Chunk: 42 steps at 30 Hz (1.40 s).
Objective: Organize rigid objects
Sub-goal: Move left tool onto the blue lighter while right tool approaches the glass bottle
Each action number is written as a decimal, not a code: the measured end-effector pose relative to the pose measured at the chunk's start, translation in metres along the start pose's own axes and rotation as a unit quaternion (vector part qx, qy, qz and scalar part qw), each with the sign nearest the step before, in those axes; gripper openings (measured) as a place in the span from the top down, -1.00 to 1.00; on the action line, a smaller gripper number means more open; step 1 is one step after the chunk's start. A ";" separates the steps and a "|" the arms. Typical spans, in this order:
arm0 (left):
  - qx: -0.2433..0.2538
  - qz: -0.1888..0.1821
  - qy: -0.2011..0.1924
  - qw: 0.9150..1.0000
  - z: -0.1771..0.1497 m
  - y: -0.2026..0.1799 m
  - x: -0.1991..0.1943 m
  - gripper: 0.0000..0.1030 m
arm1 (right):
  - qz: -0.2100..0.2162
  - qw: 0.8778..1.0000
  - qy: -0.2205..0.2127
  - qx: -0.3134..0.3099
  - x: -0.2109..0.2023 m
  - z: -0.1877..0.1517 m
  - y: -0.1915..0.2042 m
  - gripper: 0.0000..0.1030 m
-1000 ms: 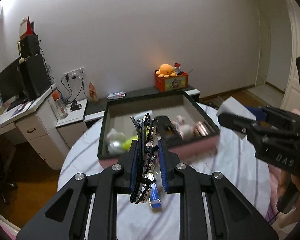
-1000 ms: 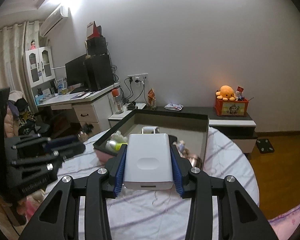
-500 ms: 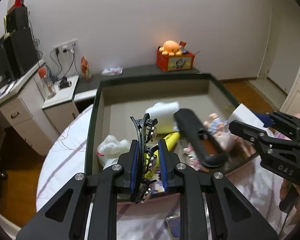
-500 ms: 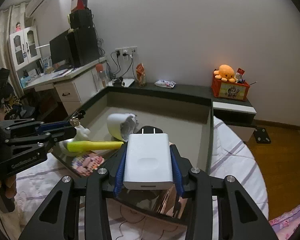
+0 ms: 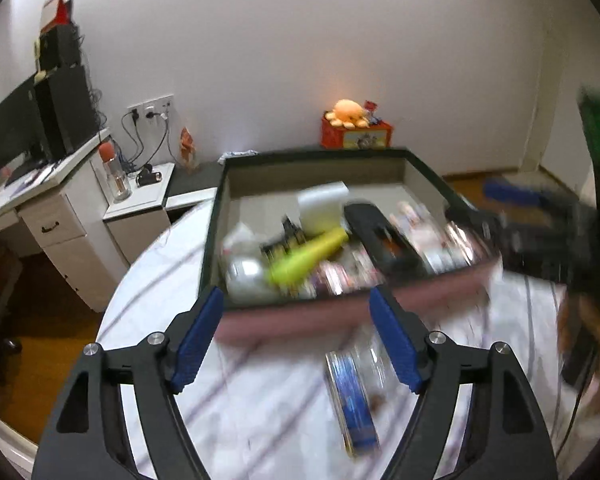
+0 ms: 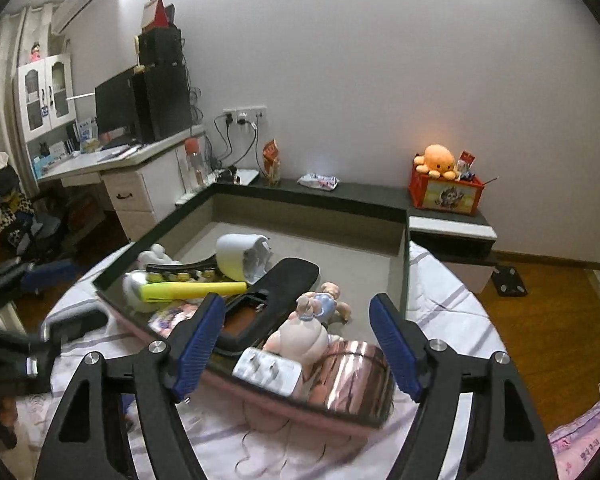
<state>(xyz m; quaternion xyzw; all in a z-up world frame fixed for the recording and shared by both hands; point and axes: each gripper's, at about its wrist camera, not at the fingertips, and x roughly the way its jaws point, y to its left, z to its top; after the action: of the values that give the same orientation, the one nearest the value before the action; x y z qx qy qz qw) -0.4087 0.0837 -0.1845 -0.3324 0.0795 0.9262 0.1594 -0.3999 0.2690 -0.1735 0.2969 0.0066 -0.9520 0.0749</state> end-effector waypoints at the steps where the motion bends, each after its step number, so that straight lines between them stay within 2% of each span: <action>1: 0.007 -0.004 0.006 1.000 -0.006 -0.004 -0.002 -0.50 | -0.001 1.000 -0.003 0.002 -0.007 -0.001 0.001 -0.54; 3: 0.031 -0.030 0.029 0.999 -0.028 -0.022 -0.005 -0.50 | 0.005 1.000 -0.008 0.003 -0.019 -0.004 0.004 -0.55; 5: 0.050 -0.033 0.047 0.997 -0.043 -0.034 0.000 -0.49 | 0.006 1.000 -0.006 0.004 -0.027 -0.008 0.007 -0.55; 7: 0.058 -0.020 0.077 0.995 -0.057 -0.038 0.012 -0.34 | 0.013 1.000 -0.006 0.003 -0.034 -0.011 0.010 -0.55; 8: 0.053 -0.014 0.088 0.995 -0.060 -0.037 0.017 -0.18 | 0.014 1.000 -0.002 0.001 -0.035 -0.014 0.012 -0.55; 10: 0.034 -0.006 0.101 0.994 -0.062 -0.030 0.025 -0.10 | 0.017 1.000 0.004 -0.002 -0.037 -0.019 0.015 -0.55; 13: 0.009 -0.001 0.100 0.995 -0.061 -0.014 0.028 0.13 | 0.022 1.000 0.019 0.002 -0.036 -0.027 0.017 -0.55; 15: -0.007 0.001 0.099 0.995 -0.060 -0.004 0.029 0.46 | 0.023 0.999 0.026 0.005 -0.035 -0.031 0.019 -0.55; 16: -0.011 0.000 0.098 0.995 -0.061 0.000 0.031 0.50 | 0.027 0.999 0.030 0.009 -0.035 -0.034 0.020 -0.55; 22: 0.000 -0.022 0.100 0.995 -0.060 0.003 0.036 0.51 | 0.056 0.997 0.059 0.020 -0.021 -0.051 0.041 -0.55; 29: -0.003 -0.039 0.099 0.994 -0.052 0.004 0.049 0.49 | 0.053 0.995 0.081 0.029 -0.011 -0.061 0.052 -0.55; 31: -0.008 -0.033 0.092 0.995 -0.051 0.005 0.049 0.61 | 0.051 0.995 0.084 0.035 -0.010 -0.063 0.053 -0.55; 35: -0.026 -0.024 0.091 0.995 -0.057 0.014 0.042 0.61 | 0.048 0.994 0.094 0.043 -0.006 -0.066 0.060 -0.55; 38: -0.028 0.005 0.091 0.995 -0.068 0.024 0.028 0.61 | 0.047 0.992 0.106 0.051 0.003 -0.069 0.070 -0.55; 42: -0.042 0.009 0.089 0.995 -0.082 0.037 0.013 0.61 | 0.051 0.989 0.126 0.062 0.019 -0.071 0.084 -0.55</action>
<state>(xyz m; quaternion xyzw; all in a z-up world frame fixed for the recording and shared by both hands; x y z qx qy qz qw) -0.3831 0.0311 -0.2541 -0.4188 0.0574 0.8970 0.1296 -0.3630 0.1875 -0.2406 0.4185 -0.0578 -0.9004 0.1036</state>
